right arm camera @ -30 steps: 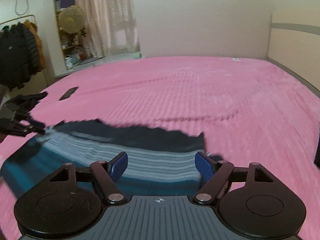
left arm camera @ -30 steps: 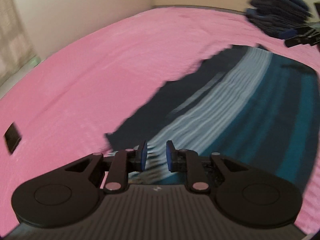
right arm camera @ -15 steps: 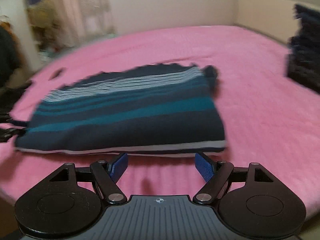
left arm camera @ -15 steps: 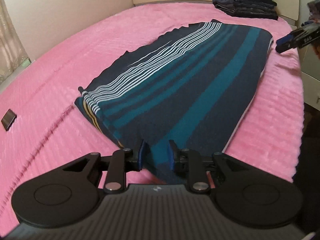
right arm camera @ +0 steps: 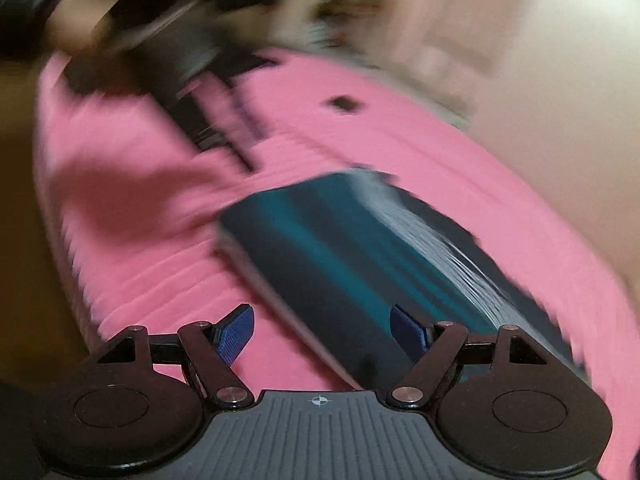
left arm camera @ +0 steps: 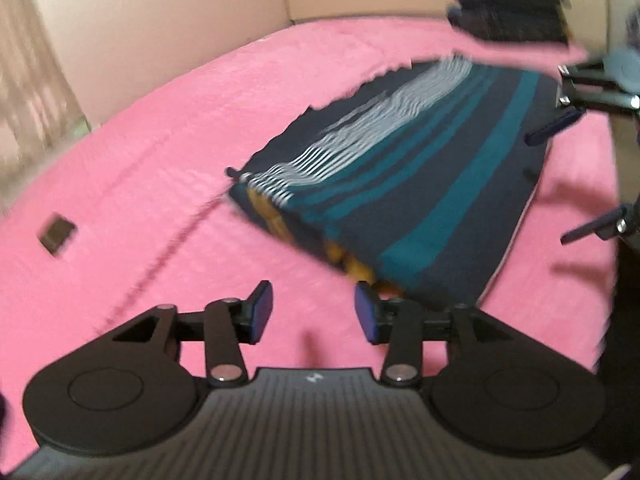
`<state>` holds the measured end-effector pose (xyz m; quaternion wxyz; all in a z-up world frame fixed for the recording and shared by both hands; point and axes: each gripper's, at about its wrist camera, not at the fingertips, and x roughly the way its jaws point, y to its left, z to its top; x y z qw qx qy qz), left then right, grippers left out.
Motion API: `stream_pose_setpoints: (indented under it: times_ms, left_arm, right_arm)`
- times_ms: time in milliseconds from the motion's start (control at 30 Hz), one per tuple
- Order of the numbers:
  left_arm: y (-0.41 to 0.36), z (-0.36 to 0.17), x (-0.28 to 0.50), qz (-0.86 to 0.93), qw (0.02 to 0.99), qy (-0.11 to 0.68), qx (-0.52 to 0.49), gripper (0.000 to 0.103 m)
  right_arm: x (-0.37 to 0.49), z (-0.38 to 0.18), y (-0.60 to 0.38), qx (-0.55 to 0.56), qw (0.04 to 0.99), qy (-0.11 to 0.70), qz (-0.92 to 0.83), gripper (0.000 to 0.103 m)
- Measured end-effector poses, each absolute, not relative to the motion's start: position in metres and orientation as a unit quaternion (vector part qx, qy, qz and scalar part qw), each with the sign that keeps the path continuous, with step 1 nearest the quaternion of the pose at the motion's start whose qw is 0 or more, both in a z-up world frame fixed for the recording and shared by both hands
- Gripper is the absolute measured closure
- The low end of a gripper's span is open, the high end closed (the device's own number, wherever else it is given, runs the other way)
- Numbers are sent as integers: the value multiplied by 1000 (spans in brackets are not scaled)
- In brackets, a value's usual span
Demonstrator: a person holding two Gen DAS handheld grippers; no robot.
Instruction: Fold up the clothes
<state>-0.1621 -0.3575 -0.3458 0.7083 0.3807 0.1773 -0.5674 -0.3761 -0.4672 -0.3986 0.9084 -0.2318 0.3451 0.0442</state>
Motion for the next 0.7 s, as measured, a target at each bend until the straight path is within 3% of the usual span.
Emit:
stream_pose_setpoints:
  times_ms: [67, 167, 233, 267, 333, 400, 700]
  left_arm:
    - [-355, -359, -171, -546, 691, 95, 464, 33]
    - [-348, -383, -180, -537, 632, -46, 557, 21]
    - [-350, -394, -178, -540, 601, -94, 582, 18]
    - [-353, -399, -175, -542, 588, -111, 590, 18]
    - [-361, -407, -168, -545, 568, -141, 600, 18]
    - [-371, -413, -162, -548, 551, -162, 608, 18]
    - [-412, -428, -145, -572, 447, -283, 627, 19]
  right_arm:
    - [-359, -414, -446, -270, 894, 352, 61, 26]
    - [-336, -430, -427, -315, 878, 355, 64, 26]
    - [-323, -436, -423, -330, 875, 350, 61, 43]
    - [-317, -439, -421, -339, 871, 350, 57, 58]
    - [-306, -442, -422, -350, 868, 348, 51, 65]
    - [-304, -443, -430, -338, 875, 342, 48, 89]
    - [-316, -399, -453, -267, 913, 303, 53, 92]
